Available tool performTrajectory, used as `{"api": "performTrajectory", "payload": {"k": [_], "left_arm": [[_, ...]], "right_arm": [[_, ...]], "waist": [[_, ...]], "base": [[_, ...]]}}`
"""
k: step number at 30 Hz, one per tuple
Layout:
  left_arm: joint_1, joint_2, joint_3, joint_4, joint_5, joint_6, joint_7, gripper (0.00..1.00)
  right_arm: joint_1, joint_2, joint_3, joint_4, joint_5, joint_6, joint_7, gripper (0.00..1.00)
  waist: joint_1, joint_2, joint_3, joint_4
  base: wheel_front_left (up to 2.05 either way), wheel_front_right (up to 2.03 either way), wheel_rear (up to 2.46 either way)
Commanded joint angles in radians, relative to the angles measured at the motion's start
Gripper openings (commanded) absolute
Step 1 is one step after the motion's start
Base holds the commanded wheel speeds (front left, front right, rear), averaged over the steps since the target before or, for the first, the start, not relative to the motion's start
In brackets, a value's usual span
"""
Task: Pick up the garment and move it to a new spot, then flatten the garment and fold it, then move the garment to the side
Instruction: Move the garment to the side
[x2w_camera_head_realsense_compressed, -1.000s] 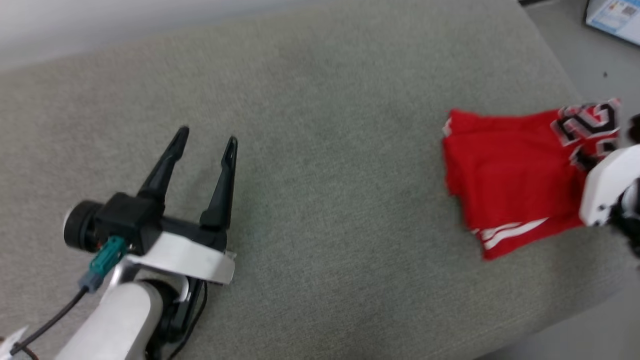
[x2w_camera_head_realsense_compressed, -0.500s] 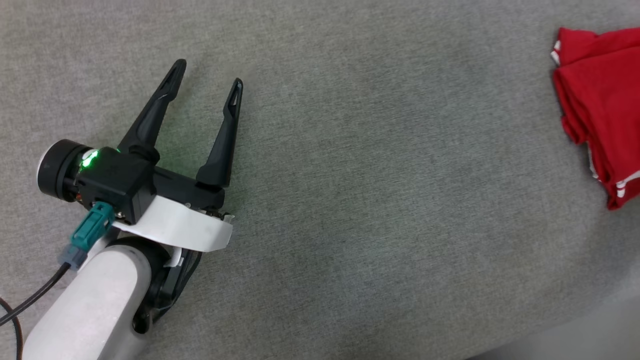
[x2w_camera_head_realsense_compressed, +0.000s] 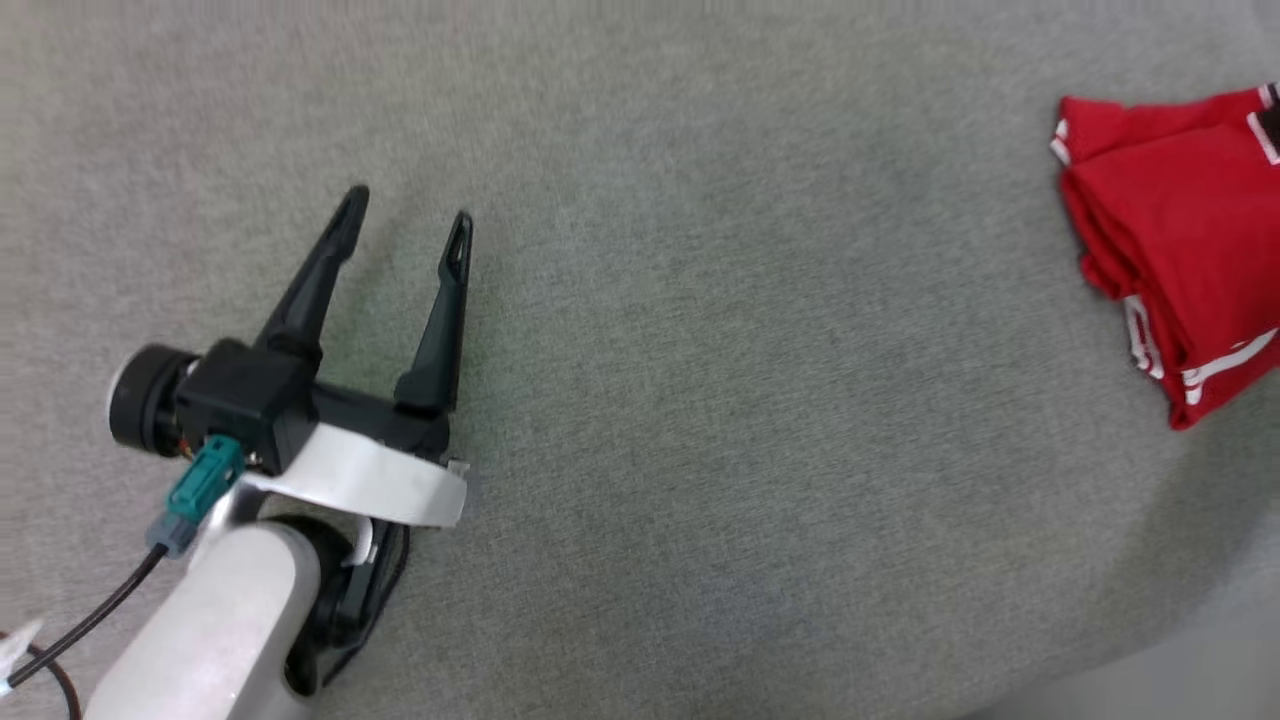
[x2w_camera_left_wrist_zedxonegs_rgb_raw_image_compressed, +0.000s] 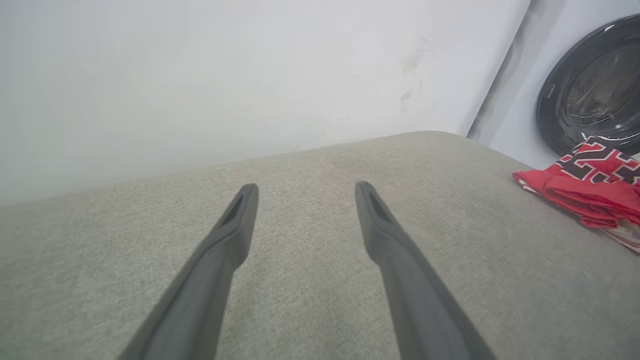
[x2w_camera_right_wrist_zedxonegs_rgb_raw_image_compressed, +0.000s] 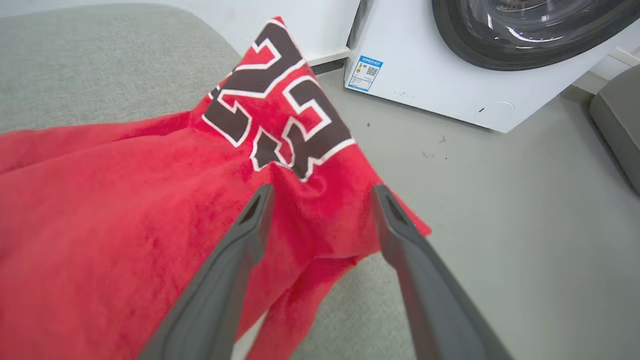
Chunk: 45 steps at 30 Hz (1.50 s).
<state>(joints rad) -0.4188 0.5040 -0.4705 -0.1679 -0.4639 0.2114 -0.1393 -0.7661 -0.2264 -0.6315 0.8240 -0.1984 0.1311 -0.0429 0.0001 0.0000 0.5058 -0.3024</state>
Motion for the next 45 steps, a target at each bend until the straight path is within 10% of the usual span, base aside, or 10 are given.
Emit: {"api": "performTrajectory", "payload": {"k": [1, 27, 45], "left_arm": [[0.036, -0.006, 0.006, 0.013, -0.011, 0.010, -0.015, 1.00], [0.333, -0.080, 0.103, 0.143, -0.129, 0.095, -0.117, 1.00], [0.413, -0.060, 0.084, 0.192, -0.079, 0.109, -0.122, 1.00]], "right_arm": [[0.038, 0.016, 0.024, -0.022, 0.002, -0.001, -0.024, 1.00], [0.626, 0.163, 0.534, -0.662, 0.361, -0.001, 0.023, 1.00], [0.800, 0.176, 0.584, -0.893, 0.338, -0.001, 0.077, 1.00]], "waist": [[-0.0001, 0.0000, -0.080, -0.004], [-0.0001, 0.0000, -0.418, 0.242], [-0.0001, 0.0000, -0.529, 0.285]], "base": [[0.00, 0.00, 0.00], [0.00, 0.00, 0.00], [0.00, 0.00, 0.00]]}}
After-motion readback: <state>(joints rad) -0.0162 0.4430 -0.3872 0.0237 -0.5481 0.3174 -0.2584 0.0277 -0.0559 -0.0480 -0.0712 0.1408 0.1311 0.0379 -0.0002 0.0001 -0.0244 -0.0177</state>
